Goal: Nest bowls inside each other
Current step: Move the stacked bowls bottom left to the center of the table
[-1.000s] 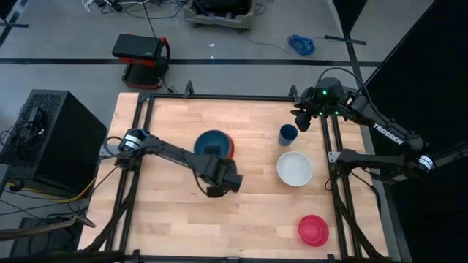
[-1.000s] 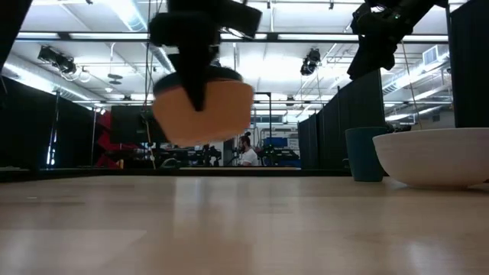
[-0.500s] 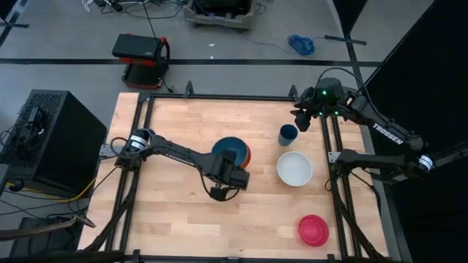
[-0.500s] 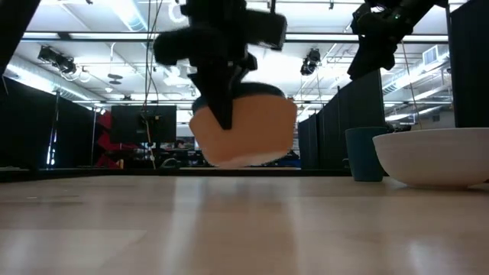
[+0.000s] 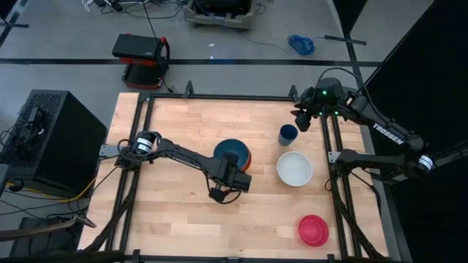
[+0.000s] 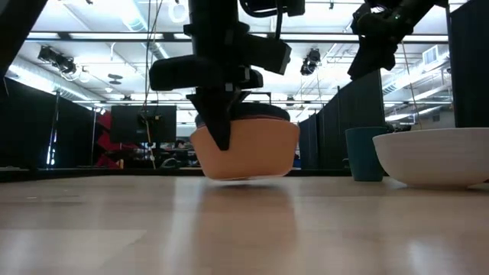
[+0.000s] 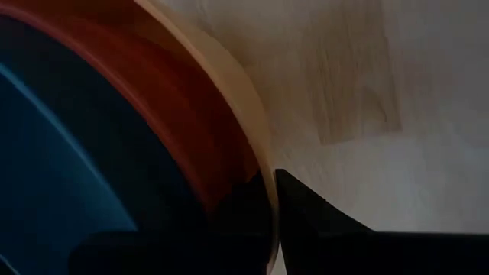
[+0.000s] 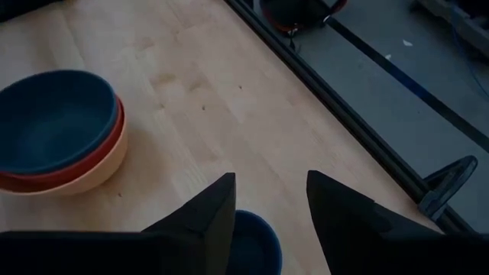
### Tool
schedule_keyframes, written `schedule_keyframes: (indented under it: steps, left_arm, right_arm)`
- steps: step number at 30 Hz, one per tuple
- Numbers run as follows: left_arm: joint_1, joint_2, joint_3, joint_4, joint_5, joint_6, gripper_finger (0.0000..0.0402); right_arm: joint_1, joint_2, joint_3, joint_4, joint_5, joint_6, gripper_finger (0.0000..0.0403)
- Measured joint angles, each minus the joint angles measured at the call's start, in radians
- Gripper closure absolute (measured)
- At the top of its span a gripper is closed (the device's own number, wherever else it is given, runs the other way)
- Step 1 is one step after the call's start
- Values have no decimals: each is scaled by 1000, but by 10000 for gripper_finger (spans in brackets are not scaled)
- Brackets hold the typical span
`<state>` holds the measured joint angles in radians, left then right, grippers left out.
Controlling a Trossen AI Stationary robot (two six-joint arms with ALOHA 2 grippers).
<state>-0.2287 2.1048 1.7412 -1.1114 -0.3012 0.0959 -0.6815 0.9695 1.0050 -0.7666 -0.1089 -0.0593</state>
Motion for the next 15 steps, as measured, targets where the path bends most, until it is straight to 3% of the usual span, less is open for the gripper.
schedule_keyframes:
  steps: [6,15]
  left_arm:
    - [0,0,0,6,33,-1,401]
    - [0,0,0,16,54,-6,398]
  right_arm:
    - [0,0,0,1,0,2,267]
    - [0,0,0,1,0,2,255]
